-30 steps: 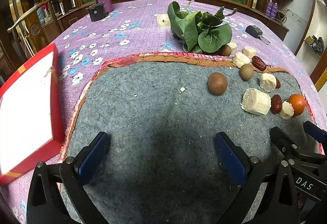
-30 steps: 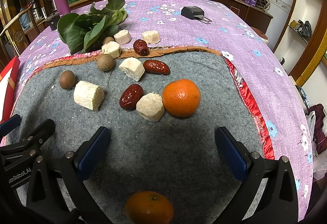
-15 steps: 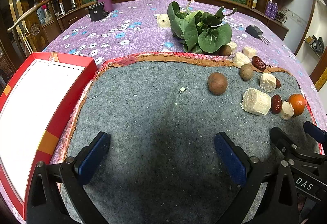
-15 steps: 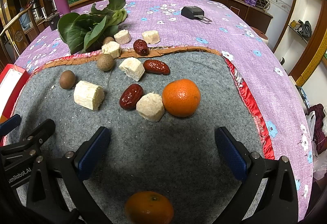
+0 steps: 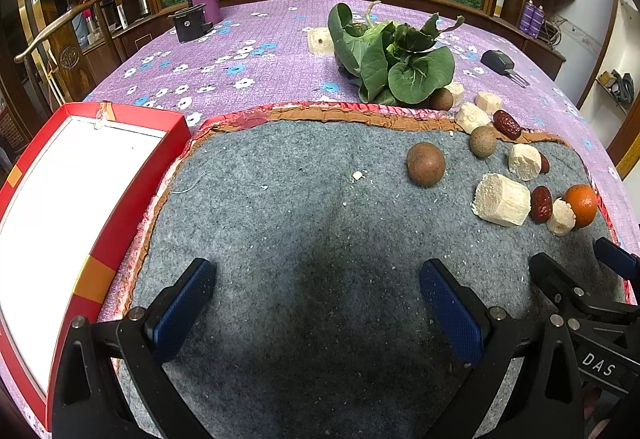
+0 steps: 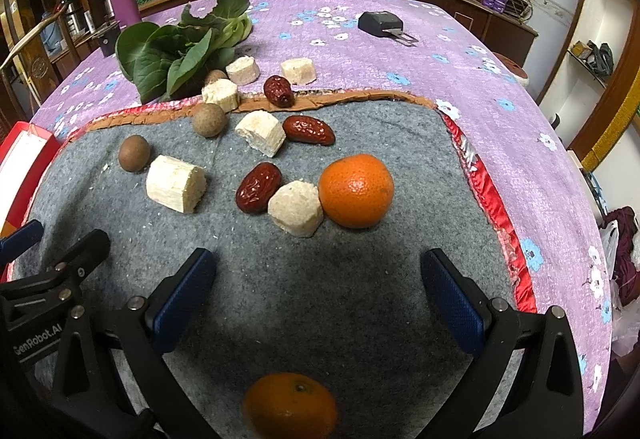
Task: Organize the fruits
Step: 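Grasp an orange with the right tool while the left tool grasps a brown longan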
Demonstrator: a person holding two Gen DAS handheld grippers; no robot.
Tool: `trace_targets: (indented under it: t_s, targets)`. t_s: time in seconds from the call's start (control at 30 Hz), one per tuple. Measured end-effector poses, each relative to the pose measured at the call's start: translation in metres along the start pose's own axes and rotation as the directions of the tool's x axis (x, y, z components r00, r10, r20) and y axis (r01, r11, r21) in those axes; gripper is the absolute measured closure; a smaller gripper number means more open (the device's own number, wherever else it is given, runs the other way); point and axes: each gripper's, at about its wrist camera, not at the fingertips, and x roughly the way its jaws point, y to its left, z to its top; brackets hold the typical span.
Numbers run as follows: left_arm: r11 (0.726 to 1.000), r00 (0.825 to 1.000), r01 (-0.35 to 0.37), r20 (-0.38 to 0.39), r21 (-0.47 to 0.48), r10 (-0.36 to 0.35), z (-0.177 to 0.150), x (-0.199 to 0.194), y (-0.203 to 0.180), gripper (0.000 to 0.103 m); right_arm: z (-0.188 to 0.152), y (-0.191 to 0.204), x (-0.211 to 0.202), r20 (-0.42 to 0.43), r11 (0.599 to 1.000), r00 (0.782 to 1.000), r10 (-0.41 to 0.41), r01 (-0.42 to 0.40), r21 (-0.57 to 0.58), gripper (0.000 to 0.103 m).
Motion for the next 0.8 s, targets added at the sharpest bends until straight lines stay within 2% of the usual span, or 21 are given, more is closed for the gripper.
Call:
trace_targets:
  t_s: [0.17,0.33,0.43,0.57,0.7,0.8]
  targets:
    - [1.0,1.0,0.005,-0.014,0.005,-0.005,0.001,0.0,0.0,0.001,0.0,-0.001,-0.001,-0.007,1.0,1.0,0.013,-0.013,-0.011,0.0]
    - [0.997,0.989,0.047,-0.143,0.056,-0.038,0.016,0.008,0.002,0.0,-0.001,-0.007,-0.011,-0.011,0.999,0.999,0.049,-0.049,-0.004,0.0]
    - [0.997,0.991,0.047,-0.126,0.059,-0.04,0.013,0.006,0.002,0.0,-0.007,-0.019,-0.029,0.018,0.997,0.997,0.074,-0.074,0.013,0.0]
    - [0.996,0.993,0.054,-0.107,0.065,-0.047,0.01,0.004,0.003,0.0,-0.012,-0.037,-0.045,0.056,0.999,0.997,0.051,-0.052,0.014,0.0]
    - [0.996,0.987,0.069,-0.152,0.064,-0.058,0.018,0.006,0.004,0.001,-0.003,-0.046,-0.046,0.065,0.999,0.997,0.044,-0.044,0.005,0.0]
    - [0.996,0.993,0.055,-0.111,0.072,-0.047,0.026,-0.007,0.006,0.001,0.007,-0.05,-0.039,0.054,0.998,0.997,0.056,-0.055,-0.014,0.0]
